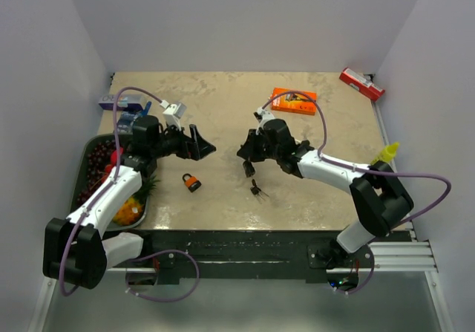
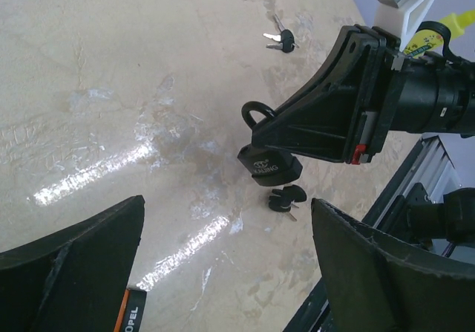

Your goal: Unlock with the key

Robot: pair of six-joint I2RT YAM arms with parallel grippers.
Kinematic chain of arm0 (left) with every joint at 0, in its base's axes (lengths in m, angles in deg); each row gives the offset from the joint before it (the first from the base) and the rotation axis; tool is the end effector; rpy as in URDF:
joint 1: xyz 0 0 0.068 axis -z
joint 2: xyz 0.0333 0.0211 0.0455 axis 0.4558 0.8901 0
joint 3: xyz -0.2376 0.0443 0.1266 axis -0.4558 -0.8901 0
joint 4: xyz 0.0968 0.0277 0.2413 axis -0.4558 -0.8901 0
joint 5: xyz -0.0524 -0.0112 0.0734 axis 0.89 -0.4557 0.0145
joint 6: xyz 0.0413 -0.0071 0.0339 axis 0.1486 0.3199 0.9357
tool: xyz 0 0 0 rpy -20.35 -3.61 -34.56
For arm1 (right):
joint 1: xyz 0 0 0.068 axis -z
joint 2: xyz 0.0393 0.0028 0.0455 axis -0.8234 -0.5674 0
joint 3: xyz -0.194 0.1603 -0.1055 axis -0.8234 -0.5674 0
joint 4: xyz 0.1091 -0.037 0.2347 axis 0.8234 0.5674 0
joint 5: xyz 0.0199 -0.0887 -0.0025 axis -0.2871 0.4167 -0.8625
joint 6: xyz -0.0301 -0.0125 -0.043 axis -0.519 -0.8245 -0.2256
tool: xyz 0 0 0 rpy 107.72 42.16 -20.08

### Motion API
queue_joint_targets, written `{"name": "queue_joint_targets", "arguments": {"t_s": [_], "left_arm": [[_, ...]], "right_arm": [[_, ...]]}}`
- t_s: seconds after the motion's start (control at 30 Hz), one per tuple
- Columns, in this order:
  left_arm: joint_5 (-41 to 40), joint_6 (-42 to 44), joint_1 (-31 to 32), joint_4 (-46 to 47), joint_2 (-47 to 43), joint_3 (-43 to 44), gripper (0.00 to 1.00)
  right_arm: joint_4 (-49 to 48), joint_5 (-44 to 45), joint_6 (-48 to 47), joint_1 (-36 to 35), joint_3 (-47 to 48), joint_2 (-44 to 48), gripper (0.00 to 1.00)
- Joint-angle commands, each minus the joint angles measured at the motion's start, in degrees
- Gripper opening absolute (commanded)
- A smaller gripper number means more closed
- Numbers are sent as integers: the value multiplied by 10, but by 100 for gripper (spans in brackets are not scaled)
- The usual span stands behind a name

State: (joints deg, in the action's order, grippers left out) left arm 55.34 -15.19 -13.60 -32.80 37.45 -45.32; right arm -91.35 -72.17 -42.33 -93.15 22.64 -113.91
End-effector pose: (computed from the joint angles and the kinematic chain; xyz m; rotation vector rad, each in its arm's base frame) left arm 0.2436 -0.0794 0.2691 0.2340 2.0514 -1.0079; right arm 0.2724 0.2175 0.2249 -0.2101 2.2111 0.8637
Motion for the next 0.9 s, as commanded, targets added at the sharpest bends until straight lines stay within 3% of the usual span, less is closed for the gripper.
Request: {"name": "queue_joint_targets", "arguments": {"t_s": [0.0,0.5,0.7,0.87], "left_arm": [[-3,12,1,13,5,12,97],[-20,28,1,-30,13,20,97],[-19,29,1,-34,19,21,97],[-17,31,1,-36,24,22,97]], "right_arm": [[-144,-35,61,2,-16,11,0],[-316,-67,53,2,-66,-64,0],[-326,-71,39,6,-68,-87,0],[-270,-25,17,10,-59,-83,2]]}}
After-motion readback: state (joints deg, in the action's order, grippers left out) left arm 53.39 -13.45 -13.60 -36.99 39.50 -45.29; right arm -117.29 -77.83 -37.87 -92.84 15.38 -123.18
